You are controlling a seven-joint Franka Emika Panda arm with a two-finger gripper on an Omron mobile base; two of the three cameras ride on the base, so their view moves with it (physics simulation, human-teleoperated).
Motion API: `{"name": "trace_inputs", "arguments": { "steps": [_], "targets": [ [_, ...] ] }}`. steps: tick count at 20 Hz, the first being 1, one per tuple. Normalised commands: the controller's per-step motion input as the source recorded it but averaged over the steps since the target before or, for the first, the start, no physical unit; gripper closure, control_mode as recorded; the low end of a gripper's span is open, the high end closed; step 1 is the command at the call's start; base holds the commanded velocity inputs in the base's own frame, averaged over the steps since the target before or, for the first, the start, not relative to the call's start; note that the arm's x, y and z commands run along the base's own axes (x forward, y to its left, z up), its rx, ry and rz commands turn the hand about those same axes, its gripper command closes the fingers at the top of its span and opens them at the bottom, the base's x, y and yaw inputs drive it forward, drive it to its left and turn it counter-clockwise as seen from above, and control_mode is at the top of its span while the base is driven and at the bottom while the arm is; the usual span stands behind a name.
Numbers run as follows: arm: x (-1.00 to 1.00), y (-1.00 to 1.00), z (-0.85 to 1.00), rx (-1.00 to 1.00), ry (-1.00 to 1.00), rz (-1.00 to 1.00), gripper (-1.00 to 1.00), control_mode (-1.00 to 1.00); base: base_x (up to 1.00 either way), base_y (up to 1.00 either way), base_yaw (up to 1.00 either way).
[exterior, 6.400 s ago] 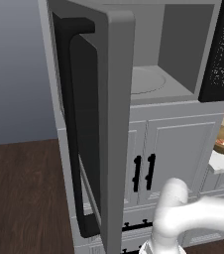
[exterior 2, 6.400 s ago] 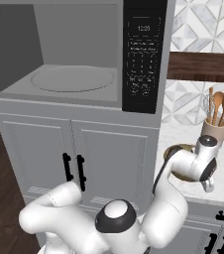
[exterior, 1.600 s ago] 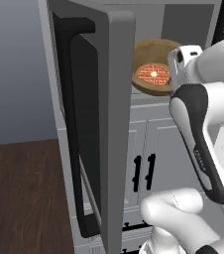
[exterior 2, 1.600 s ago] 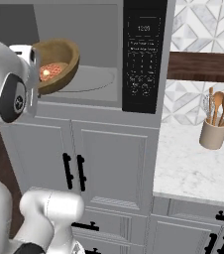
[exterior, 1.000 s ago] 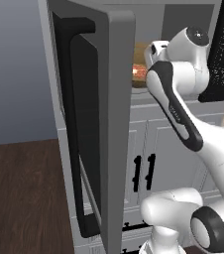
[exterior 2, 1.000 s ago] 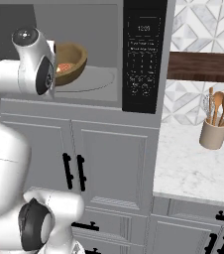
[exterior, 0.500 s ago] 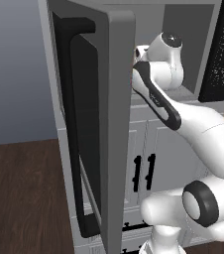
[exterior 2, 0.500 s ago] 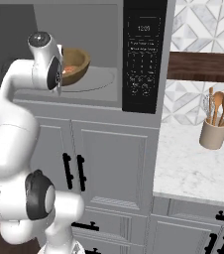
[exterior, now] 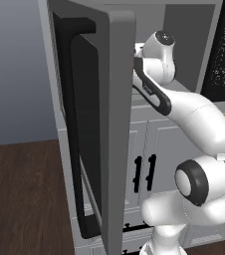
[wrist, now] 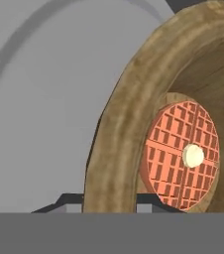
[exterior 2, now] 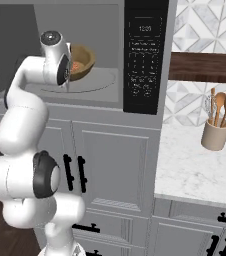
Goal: Open the microwave, place the bowl with waffle inside the microwave, then close the microwave door and turn it on.
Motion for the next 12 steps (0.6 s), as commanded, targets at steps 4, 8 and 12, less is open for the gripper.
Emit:
{"name": "trace_inputs", "arguments": {
  "steps": [4,8,12],
  "targets": [
    [0.28,0.00,-0.17,0.00,0.00,0.00,-1.00,-1.00,0.00,0.00,0.00],
    [0.09,0.00,-0.09,0.00,-0.03,0.00,-1.00,-1.00,0.00,0.00,0.00],
    [-0.07,0.00,0.00,0.02,-0.25,0.00,-1.00,-1.00,0.00,0.00,0.00]
  ]
}}
